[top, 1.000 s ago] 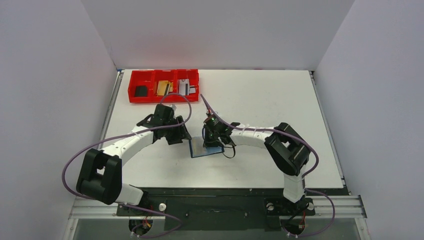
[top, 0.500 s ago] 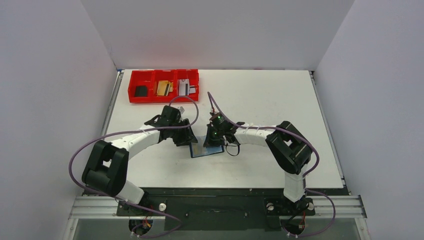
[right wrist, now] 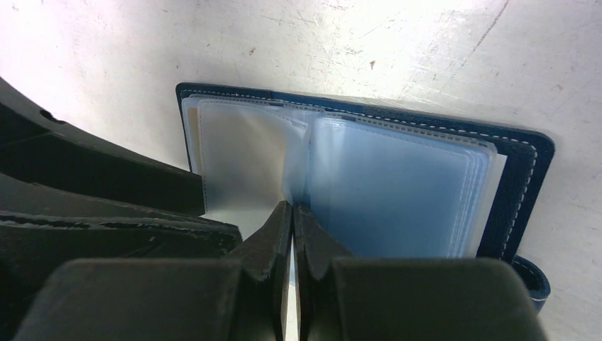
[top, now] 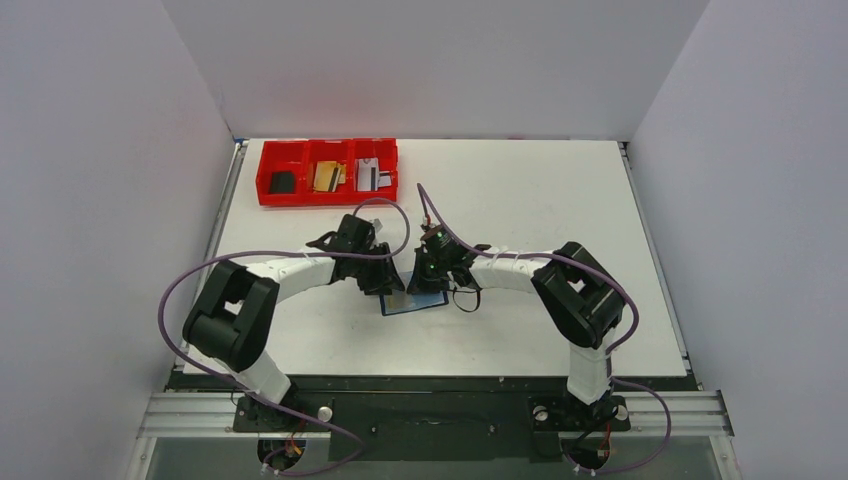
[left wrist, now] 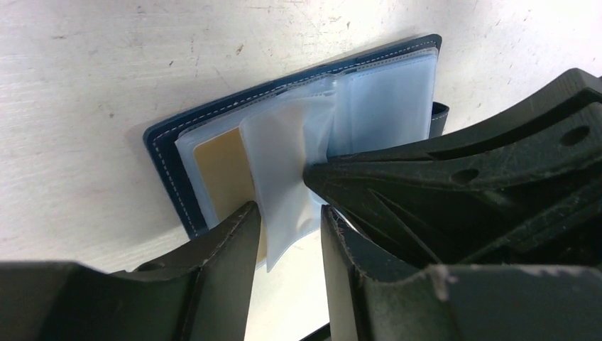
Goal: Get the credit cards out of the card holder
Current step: Remove the credit card from the card holder.
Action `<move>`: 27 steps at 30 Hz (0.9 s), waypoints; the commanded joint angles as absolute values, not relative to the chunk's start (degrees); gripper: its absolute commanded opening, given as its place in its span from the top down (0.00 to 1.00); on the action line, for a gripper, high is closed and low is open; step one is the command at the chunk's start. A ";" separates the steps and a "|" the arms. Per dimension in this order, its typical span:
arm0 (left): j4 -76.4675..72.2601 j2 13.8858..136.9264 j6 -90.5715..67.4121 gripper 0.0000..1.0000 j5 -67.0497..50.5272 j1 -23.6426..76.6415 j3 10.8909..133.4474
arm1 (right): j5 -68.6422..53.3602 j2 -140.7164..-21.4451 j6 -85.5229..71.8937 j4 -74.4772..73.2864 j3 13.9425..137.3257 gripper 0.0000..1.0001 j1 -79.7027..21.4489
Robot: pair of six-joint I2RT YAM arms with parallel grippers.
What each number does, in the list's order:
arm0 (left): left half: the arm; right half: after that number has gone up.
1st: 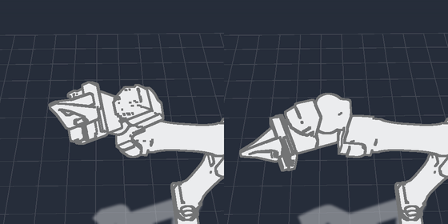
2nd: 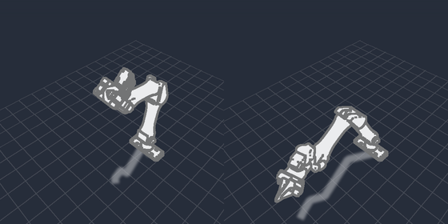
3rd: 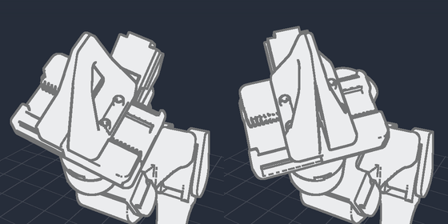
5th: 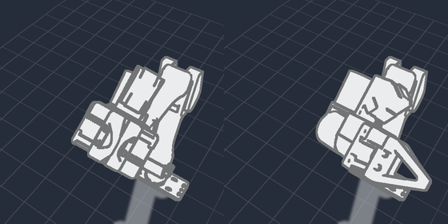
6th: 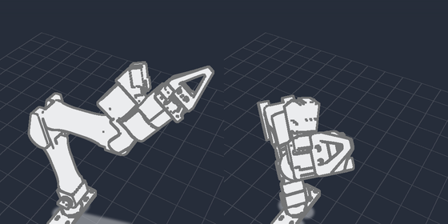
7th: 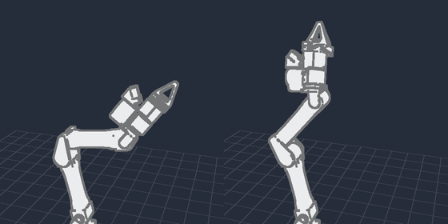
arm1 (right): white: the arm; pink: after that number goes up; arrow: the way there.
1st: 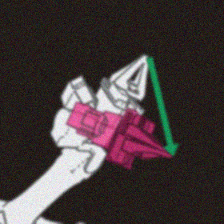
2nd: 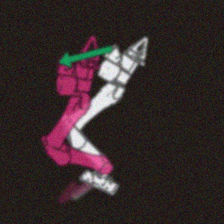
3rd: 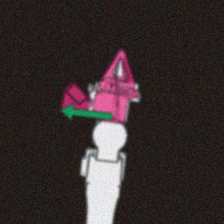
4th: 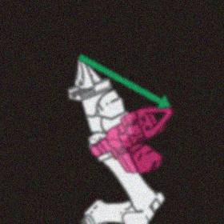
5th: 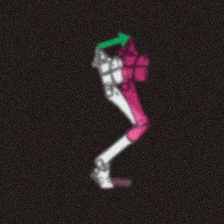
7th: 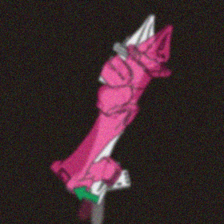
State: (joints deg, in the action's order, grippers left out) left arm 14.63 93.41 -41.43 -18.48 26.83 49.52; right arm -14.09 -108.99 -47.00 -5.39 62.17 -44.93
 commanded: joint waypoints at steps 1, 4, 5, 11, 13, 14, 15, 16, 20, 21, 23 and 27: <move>10.08 95.04 -41.95 0.67 -19.15 27.69 51.74 | -9.27 -111.47 -45.44 -10.32 59.01 1.00 -44.66; 10.15 95.50 -42.09 0.78 -18.80 28.05 51.96 | -9.29 -110.81 -45.48 -10.28 58.95 1.00 -44.45; 10.26 95.37 -42.05 0.85 -18.39 28.09 52.01 | -9.30 -110.60 -45.47 -10.28 58.96 1.00 -44.38; 12.79 94.02 -41.35 1.00 -15.93 28.12 52.26 | -10.39 -107.98 -45.62 -10.16 59.93 0.95 -44.15; 13.56 93.36 -41.13 1.00 -15.31 28.12 52.25 | -10.74 -106.54 -45.81 -10.26 60.47 0.85 -44.08; 14.03 93.13 -41.04 1.00 -15.08 28.12 52.23 | -10.77 -105.54 -45.89 -10.61 61.00 0.80 -44.11; 14.18 92.72 -40.93 1.00 -14.97 28.12 52.19 | -10.76 -104.98 -45.95 -10.84 61.26 0.78 -44.07; 14.57 92.54 -40.86 1.00 -14.79 28.12 52.15 | -10.74 -104.01 -46.00 -11.35 61.90 0.74 -44.02; 15.12 91.45 -40.66 1.00 -14.46 28.12 52.16 | -10.18 -100.89 -46.28 -13.04 63.01 0.67 -43.81; 15.25 91.24 -40.55 1.00 -14.48 28.15 52.18 | -9.93 -99.82 -46.31 -13.33 63.17 0.66 -43.75; 15.31 90.94 -40.47 1.00 -14.70 28.44 52.47 | -9.79 -98.08 -46.32 -14.04 63.17 0.66 -43.47; 15.63 90.51 -40.49 1.00 -14.94 29.86 53.83 | -9.12 -95.04 -46.11 -15.32 62.72 0.65 -43.06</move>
